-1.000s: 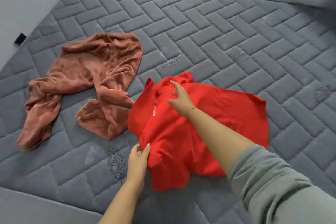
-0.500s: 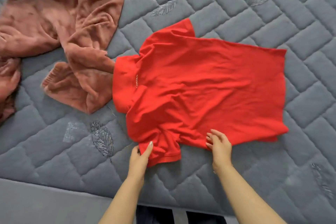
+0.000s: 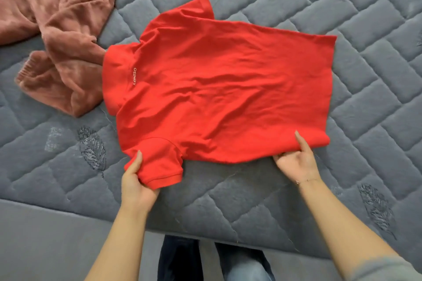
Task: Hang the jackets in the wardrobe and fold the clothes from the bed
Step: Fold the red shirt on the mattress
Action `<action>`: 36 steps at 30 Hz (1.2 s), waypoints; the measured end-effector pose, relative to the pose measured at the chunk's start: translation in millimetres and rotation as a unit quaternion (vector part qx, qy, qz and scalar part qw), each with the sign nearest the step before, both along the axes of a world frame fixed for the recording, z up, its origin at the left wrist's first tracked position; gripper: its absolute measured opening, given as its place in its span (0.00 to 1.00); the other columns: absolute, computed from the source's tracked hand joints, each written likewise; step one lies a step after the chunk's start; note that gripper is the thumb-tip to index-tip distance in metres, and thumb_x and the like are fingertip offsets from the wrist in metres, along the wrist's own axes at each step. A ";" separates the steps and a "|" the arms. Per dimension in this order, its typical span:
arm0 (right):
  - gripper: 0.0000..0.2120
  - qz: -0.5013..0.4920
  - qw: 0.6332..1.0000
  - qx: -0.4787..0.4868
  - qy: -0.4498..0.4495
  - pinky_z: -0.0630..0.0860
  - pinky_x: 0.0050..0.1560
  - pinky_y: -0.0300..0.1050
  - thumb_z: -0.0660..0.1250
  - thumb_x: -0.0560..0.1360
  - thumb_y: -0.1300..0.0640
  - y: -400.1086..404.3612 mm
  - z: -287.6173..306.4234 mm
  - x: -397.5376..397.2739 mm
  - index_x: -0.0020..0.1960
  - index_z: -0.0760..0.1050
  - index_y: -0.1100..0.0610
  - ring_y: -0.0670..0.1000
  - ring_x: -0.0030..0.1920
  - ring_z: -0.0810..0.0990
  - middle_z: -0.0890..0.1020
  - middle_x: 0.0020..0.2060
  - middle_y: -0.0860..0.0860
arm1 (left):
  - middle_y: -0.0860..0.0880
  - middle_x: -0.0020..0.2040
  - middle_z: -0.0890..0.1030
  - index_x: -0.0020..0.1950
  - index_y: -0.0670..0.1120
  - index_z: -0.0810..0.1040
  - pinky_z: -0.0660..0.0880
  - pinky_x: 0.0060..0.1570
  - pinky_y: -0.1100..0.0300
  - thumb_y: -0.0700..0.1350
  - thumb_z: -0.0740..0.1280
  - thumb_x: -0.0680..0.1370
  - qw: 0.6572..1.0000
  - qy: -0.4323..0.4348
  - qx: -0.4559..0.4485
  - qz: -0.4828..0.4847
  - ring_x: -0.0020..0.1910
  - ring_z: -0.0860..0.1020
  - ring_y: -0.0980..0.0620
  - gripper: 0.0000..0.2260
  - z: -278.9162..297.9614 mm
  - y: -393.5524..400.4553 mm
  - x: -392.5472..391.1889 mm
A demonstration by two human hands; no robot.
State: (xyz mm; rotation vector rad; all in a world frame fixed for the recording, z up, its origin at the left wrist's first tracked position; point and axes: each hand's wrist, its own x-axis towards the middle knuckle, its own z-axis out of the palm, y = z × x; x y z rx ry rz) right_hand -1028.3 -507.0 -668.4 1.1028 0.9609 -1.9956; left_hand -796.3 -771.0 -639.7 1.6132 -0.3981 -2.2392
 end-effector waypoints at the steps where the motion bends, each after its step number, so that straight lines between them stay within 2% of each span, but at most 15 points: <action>1: 0.13 0.000 1.000 -0.013 0.005 0.74 0.64 0.52 0.67 0.76 0.56 -0.4 1.4 -3.8 0.60 0.79 0.54 0.52 0.58 0.82 0.84 0.57 0.53 | 0.44 0.53 0.85 0.60 0.44 0.77 0.81 0.50 0.47 0.47 0.60 0.81 1.000 0.008 -0.004 0.010 0.51 0.84 0.47 0.12 3.2 0.2 2.4; 6: 0.09 -0.044 0.995 0.090 0.011 0.81 0.53 0.45 0.67 0.77 0.59 9.9 -0.3 9.1 0.57 0.78 0.52 0.48 0.44 0.84 0.86 0.46 0.50 | 0.48 0.48 0.86 0.57 0.47 0.78 0.82 0.46 0.49 0.49 0.62 0.79 0.999 -0.005 -0.019 0.025 0.46 0.85 0.50 0.11 11.4 5.3 16.9; 8: 0.04 -0.053 0.987 0.150 0.002 0.82 0.43 0.41 0.68 0.77 0.57 28.4 -5.0 32.5 0.51 0.78 0.50 0.45 0.35 0.83 0.85 0.36 0.47 | 0.49 0.47 0.86 0.55 0.48 0.79 0.82 0.43 0.52 0.49 0.62 0.81 0.999 -0.042 -0.017 0.020 0.43 0.85 0.52 0.09 10.4 16.5 24.6; 10: 0.03 -0.065 0.975 0.212 -0.035 0.79 0.30 0.36 0.70 0.77 0.55 52.6 -9.5 58.3 0.47 0.76 0.49 0.41 0.24 0.77 0.82 0.27 0.44 | 0.50 0.51 0.85 0.56 0.48 0.79 0.83 0.40 0.57 0.49 0.64 0.80 0.994 -0.106 -0.022 0.009 0.43 0.84 0.55 0.08 7.8 31.8 34.6; 13: 0.09 -0.072 0.954 0.287 -0.053 0.68 0.19 0.33 0.70 0.77 0.54 82.0 -12.5 85.2 0.43 0.71 0.51 0.40 0.16 0.65 0.75 0.19 0.43 | 0.48 0.61 0.81 0.66 0.48 0.76 0.81 0.53 0.53 0.47 0.68 0.79 0.980 -0.192 -0.046 0.016 0.56 0.81 0.51 0.16 6.3 50.2 55.3; 15: 0.10 -0.081 0.941 0.327 -0.040 0.69 0.20 0.33 0.70 0.77 0.53 92.4 -10.2 95.8 0.42 0.70 0.52 0.40 0.16 0.66 0.73 0.17 0.43 | 0.48 0.59 0.80 0.64 0.47 0.76 0.78 0.57 0.51 0.46 0.69 0.78 0.966 -0.246 -0.079 0.007 0.53 0.80 0.51 0.15 8.7 56.7 68.5; 18: 0.12 -0.070 0.936 0.344 -0.026 0.72 0.27 0.36 0.68 0.78 0.51 99.7 -2.0 102.2 0.40 0.68 0.53 0.40 0.18 0.72 0.72 0.16 0.43 | 0.50 0.50 0.82 0.60 0.48 0.77 0.79 0.48 0.54 0.45 0.70 0.78 0.953 -0.290 -0.089 -0.017 0.44 0.80 0.54 0.12 17.7 57.2 74.0; 21: 0.12 -0.057 0.954 0.294 -0.018 0.71 0.35 0.37 0.65 0.79 0.52 100.4 8.9 88.7 0.38 0.68 0.52 0.40 0.21 0.77 0.75 0.18 0.43 | 0.52 0.43 0.83 0.53 0.47 0.79 0.79 0.32 0.64 0.42 0.68 0.78 0.964 -0.257 -0.067 -0.028 0.35 0.80 0.58 0.05 26.4 39.6 58.5; 23: 0.11 -0.048 0.965 0.258 -0.011 0.70 0.37 0.36 0.62 0.79 0.52 96.9 18.2 68.9 0.38 0.68 0.52 0.40 0.22 0.77 0.76 0.19 0.44 | 0.53 0.36 0.83 0.47 0.48 0.77 0.77 0.26 0.67 0.41 0.65 0.79 0.977 -0.205 -0.056 -0.028 0.31 0.80 0.60 0.04 36.5 20.7 34.1; 25: 0.13 -0.049 0.972 0.231 0.004 0.71 0.38 0.36 0.61 0.79 0.52 91.0 27.5 44.1 0.36 0.68 0.51 0.41 0.22 0.77 0.76 0.19 0.44 | 0.54 0.31 0.83 0.45 0.48 0.76 0.78 0.28 0.66 0.40 0.62 0.81 0.987 -0.146 -0.061 -0.008 0.29 0.80 0.60 0.06 47.9 -4.3 0.1; 27: 0.14 -0.057 0.976 0.208 0.021 0.72 0.37 0.37 0.60 0.79 0.53 82.5 33.9 15.1 0.35 0.66 0.51 0.42 0.24 0.79 0.77 0.20 0.44 | 0.51 0.33 0.84 0.46 0.46 0.76 0.79 0.31 0.64 0.41 0.62 0.81 0.993 -0.095 -0.069 0.015 0.31 0.82 0.57 0.05 53.6 -32.3 -37.1; 30: 0.11 -0.039 0.986 0.153 0.043 0.78 0.40 0.39 0.58 0.81 0.52 68.4 32.8 -28.0 0.41 0.70 0.52 0.44 0.33 0.84 0.83 0.29 0.45 | 0.46 0.49 0.83 0.53 0.45 0.76 0.81 0.47 0.57 0.49 0.62 0.82 0.996 -0.015 -0.088 -0.017 0.47 0.83 0.52 0.08 47.0 -65.5 -83.4; 32: 0.09 0.004 0.990 0.136 0.047 0.79 0.49 0.43 0.58 0.82 0.50 61.1 24.0 -45.0 0.49 0.72 0.54 0.48 0.44 0.85 0.86 0.41 0.50 | 0.47 0.55 0.81 0.60 0.45 0.73 0.78 0.55 0.55 0.54 0.60 0.82 0.982 -0.046 -0.128 -0.133 0.54 0.81 0.51 0.14 33.0 -71.6 -98.2; 33: 0.10 0.031 0.988 0.147 0.040 0.78 0.53 0.45 0.58 0.82 0.49 58.6 18.7 -47.3 0.51 0.72 0.54 0.50 0.48 0.84 0.85 0.46 0.51 | 0.47 0.56 0.80 0.62 0.45 0.71 0.77 0.54 0.58 0.53 0.60 0.82 0.964 -0.086 -0.171 -0.186 0.54 0.80 0.52 0.14 24.3 -68.5 -98.2; 36: 0.08 0.084 0.974 0.210 0.013 0.77 0.53 0.46 0.58 0.82 0.52 55.2 5.4 -28.0 0.49 0.72 0.55 0.52 0.51 0.80 0.80 0.48 0.53 | 0.50 0.47 0.79 0.59 0.44 0.73 0.75 0.41 0.66 0.42 0.64 0.81 0.892 -0.223 -0.329 -0.217 0.42 0.79 0.59 0.08 1.4 -45.1 -71.9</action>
